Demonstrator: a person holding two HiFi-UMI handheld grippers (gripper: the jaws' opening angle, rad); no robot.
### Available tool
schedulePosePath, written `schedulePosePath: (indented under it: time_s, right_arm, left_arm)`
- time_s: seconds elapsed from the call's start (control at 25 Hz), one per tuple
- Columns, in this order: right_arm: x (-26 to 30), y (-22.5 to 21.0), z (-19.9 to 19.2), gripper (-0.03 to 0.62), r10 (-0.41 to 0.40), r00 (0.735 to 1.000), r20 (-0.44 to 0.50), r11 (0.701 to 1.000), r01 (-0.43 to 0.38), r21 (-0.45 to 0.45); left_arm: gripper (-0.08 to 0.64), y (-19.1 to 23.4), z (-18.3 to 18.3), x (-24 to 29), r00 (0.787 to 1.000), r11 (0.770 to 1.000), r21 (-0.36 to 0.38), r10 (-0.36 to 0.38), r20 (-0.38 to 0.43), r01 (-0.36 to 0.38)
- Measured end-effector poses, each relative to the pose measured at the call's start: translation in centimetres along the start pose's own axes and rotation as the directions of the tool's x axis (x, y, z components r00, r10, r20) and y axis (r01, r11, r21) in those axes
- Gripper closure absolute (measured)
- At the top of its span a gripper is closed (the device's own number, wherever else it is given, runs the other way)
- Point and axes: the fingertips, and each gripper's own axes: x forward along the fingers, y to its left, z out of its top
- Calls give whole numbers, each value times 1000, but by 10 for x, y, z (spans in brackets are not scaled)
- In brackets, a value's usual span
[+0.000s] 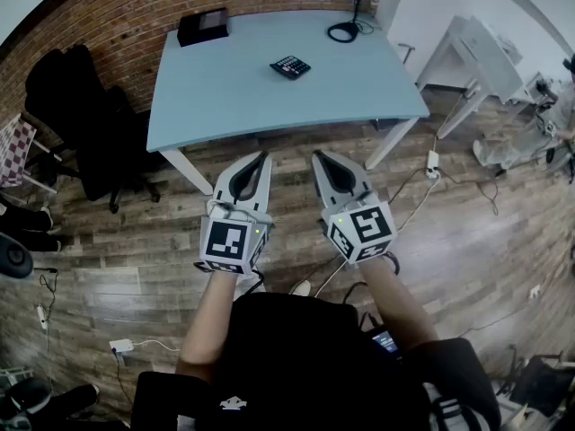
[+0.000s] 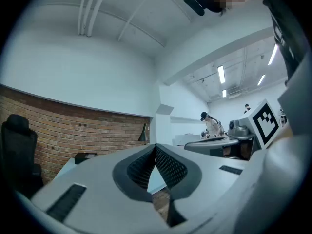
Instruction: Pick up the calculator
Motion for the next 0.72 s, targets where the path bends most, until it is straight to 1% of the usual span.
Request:
schedulePosePath:
  time_s: [0.16,0.72]
  right_arm:
    - [-9,-3,1,588,1,1000,5,1000,-1,4]
    - [-22,-1,4,588,9,1000,23,1000,-9,-2]
  left_arm:
    - [558,-12,1,0,1000,1000,-4,-3,-5,3]
    - [558,-28,0,-8,1000,1000,-5,-4,-12,4]
